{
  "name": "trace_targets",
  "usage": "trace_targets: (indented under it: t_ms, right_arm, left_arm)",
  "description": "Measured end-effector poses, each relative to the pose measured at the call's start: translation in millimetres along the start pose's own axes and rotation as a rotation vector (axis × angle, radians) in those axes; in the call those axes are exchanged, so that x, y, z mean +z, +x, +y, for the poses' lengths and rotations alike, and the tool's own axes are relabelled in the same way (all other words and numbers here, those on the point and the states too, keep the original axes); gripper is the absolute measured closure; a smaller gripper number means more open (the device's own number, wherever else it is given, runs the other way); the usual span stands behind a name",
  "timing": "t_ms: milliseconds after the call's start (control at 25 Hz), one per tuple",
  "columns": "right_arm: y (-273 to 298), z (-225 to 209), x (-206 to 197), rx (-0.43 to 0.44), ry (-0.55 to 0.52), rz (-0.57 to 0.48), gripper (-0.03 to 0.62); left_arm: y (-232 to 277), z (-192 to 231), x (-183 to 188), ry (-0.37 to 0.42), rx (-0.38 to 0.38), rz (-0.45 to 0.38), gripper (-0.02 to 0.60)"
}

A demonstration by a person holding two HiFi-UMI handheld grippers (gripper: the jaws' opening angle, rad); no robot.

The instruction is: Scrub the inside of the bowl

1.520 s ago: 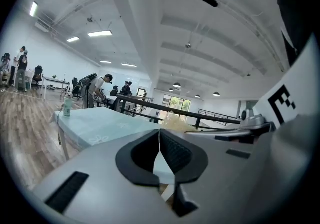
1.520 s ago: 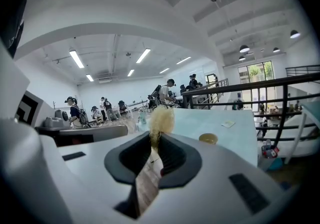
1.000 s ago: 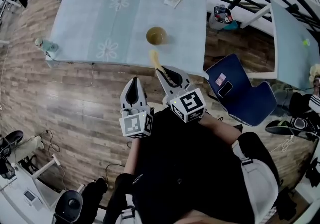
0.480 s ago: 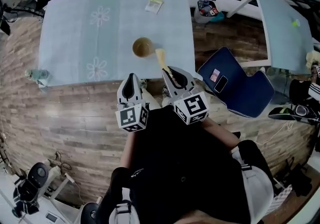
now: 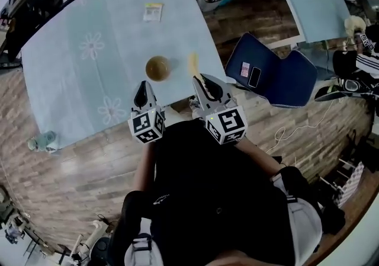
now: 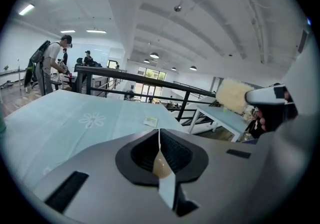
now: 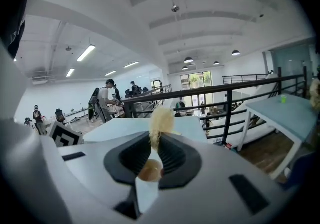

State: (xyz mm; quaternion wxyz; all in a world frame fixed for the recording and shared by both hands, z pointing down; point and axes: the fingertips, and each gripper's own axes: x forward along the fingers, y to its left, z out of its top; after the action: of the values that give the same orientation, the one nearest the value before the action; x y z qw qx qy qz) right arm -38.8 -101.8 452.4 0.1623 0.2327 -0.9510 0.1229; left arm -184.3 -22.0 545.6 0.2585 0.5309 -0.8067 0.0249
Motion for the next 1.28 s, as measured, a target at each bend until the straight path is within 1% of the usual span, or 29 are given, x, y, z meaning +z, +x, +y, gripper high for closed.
trace_targets:
  t_ms: [120,280,320,400,480,560,800,960,1000,1080,1200,1280]
  right_arm:
    - [12.5,14.4,2.4,-0.04,-0.001,-0.001,0.548]
    - [20.2,28.6,-0.9,-0.1,-0.002,0.012,0.548]
    - [21.0,29.7,-1.6,-0.12,0.001,0.014,0.548]
    - [19.7,30.0,-2.2,-0.174,0.016,0.016,0.548]
    - [15.7,29.5,-2.9,-0.234,0.034,0.016,0.548]
    - [14.2,28.6,-4.0,-0.269,0.044,0.013,0.548]
    - [7.8,26.2,-9.1,-0.337,0.069,0.011,0.548]
    - [5.8,28.9,-11.2,-0.358,0.073,0.01,0.548]
    - [5.7,29.5,-11.4,-0.359,0.072,0.009,0.548]
    - [6.1,31.3,-11.9,-0.359,0.068,0.007,0.548]
    - [8.8,36.5,-11.3,-0.35,0.059,0.005,0.548]
    - [10.8,43.0,-9.6,-0.342,0.053,0.002,0.548]
  left_arm:
    - [26.1,18.2,-16.7,-0.003,-0.067,0.084,0.563]
    - [59.5,39.2,-51.4,-0.033,-0.12,0.207,0.557]
    - [67.3,42.1,-59.8,-0.044,-0.136,0.239,0.54]
    - [81.2,44.3,-75.7,-0.064,-0.171,0.304,0.462]
    - [92.2,44.5,-89.5,-0.064,-0.202,0.361,0.462]
    - [101.2,48.4,-100.2,-0.054,-0.204,0.399,0.461]
    - [118.5,55.3,-125.5,-0.086,-0.187,0.487,0.462]
    - [123.7,52.6,-140.3,-0.089,-0.206,0.538,0.47]
    - [124.5,51.6,-141.5,-0.086,-0.209,0.544,0.509]
    - [124.8,49.8,-140.6,-0.07,-0.214,0.549,0.549]
    - [121.8,46.2,-132.3,-0.028,-0.238,0.54,0.555]
    - [115.2,45.1,-120.9,-0.022,-0.26,0.521,0.557]
